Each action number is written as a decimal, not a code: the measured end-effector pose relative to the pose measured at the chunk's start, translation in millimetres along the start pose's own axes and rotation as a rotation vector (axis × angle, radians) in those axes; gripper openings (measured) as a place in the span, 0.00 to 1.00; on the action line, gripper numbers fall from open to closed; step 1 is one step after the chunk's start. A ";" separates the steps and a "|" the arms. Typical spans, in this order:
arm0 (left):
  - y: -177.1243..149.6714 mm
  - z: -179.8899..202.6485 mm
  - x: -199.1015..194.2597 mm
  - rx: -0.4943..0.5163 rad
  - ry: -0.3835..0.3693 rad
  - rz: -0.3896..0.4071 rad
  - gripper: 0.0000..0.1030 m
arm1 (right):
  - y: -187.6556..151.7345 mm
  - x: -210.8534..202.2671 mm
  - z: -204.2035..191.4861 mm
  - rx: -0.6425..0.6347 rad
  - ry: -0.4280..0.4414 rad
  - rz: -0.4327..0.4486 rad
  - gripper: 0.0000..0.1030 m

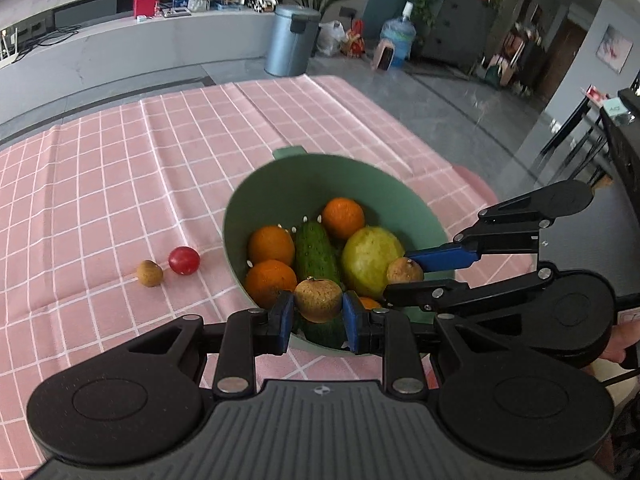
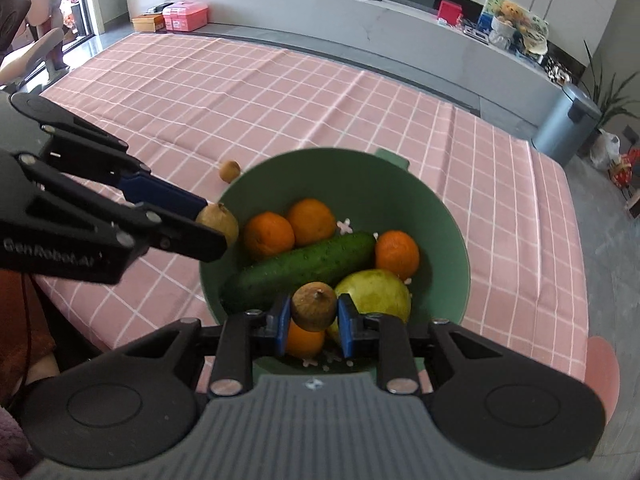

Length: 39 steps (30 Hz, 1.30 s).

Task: Organize fruits
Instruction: 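Carry both brown fruits over the colander and open both tools to drop them, then move both tools back toward the last brown fruit and red tomato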

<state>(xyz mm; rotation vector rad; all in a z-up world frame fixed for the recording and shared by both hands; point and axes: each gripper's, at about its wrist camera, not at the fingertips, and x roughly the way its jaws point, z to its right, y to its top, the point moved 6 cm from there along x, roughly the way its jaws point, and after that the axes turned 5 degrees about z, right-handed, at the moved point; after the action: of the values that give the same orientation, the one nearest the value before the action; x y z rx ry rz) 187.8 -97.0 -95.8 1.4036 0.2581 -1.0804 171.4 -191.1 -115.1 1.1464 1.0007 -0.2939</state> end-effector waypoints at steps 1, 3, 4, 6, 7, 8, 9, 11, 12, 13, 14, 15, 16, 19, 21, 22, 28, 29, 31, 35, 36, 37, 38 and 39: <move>-1.9 0.3 2.1 0.005 0.006 -0.009 0.28 | -1.8 1.8 1.8 0.006 0.006 -0.001 0.20; -2.1 -1.0 7.6 0.012 0.019 -0.026 0.28 | -3.6 5.8 2.6 0.014 0.010 -0.004 0.20; -2.1 -1.1 10.9 0.013 0.024 -0.035 0.28 | -4.7 7.7 3.3 0.018 0.011 -0.005 0.20; -3.0 -2.1 15.6 0.018 0.030 -0.047 0.28 | -7.1 12.5 4.2 0.027 0.015 -0.012 0.20; -3.2 -1.2 17.4 0.021 0.030 -0.050 0.28 | -8.0 14.3 4.6 0.029 0.016 -0.014 0.20; -3.4 -1.0 19.1 0.023 0.030 -0.053 0.28 | -9.5 15.7 4.8 0.031 0.017 -0.017 0.20; -3.5 -0.9 20.7 0.027 0.034 -0.056 0.28 | -10.5 17.5 5.1 0.033 0.019 -0.019 0.20; -3.3 -0.2 23.0 0.042 0.047 -0.058 0.28 | -11.9 20.2 5.5 0.038 0.024 -0.022 0.20; -3.2 1.0 24.2 0.050 0.053 -0.061 0.28 | -12.3 21.6 5.1 0.039 0.026 -0.023 0.20; -3.3 1.8 26.0 0.056 0.056 -0.065 0.28 | -12.8 23.0 4.8 0.039 0.027 -0.025 0.20; -3.5 2.2 28.0 0.060 0.056 -0.069 0.28 | -13.2 24.8 4.3 0.039 0.029 -0.027 0.20; -3.8 2.3 29.6 0.063 0.058 -0.072 0.28 | -13.4 26.0 3.9 0.039 0.029 -0.029 0.20; -3.4 2.5 29.9 0.066 0.059 -0.070 0.28 | -13.6 27.3 3.6 0.039 0.029 -0.031 0.20; -1.7 1.8 30.3 0.065 0.057 -0.072 0.28 | -14.1 29.7 3.8 0.039 0.028 -0.037 0.20; -2.1 0.7 30.5 0.069 0.065 -0.075 0.28 | -14.0 30.7 4.0 0.038 0.024 -0.040 0.20; -2.7 0.3 30.0 0.070 0.065 -0.072 0.29 | -13.8 30.8 3.6 0.036 0.022 -0.041 0.21; -3.6 1.5 24.3 0.078 0.061 -0.048 0.33 | -11.2 26.1 0.7 0.015 0.001 -0.036 0.32; -3.3 1.2 22.9 0.076 0.061 -0.045 0.35 | -10.5 25.2 0.6 0.011 -0.003 -0.032 0.36; -2.1 0.8 17.7 0.069 0.056 -0.034 0.37 | -8.7 22.7 -1.9 -0.003 -0.012 -0.029 0.37; 0.1 1.1 4.1 0.070 0.048 -0.005 0.40 | -4.2 15.4 -6.1 -0.025 -0.035 -0.011 0.43; 0.9 1.3 0.0 0.071 0.046 0.002 0.40 | -2.9 13.0 -6.6 -0.028 -0.044 -0.005 0.45; 1.7 1.3 -3.5 0.072 0.047 0.007 0.40 | -1.4 10.8 -7.2 -0.032 -0.053 0.003 0.49; 2.4 1.0 -7.4 0.073 0.048 0.013 0.40 | 0.6 8.7 -8.2 -0.035 -0.060 0.011 0.49; 3.2 0.6 -11.6 0.072 0.048 0.019 0.40 | 2.6 5.9 -9.1 -0.034 -0.066 0.019 0.49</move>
<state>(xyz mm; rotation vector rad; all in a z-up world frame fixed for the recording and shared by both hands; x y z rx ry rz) 183.7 -93.0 -85.2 1.4951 0.2415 -1.0501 171.8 -180.6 -118.6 1.1081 0.9333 -0.2960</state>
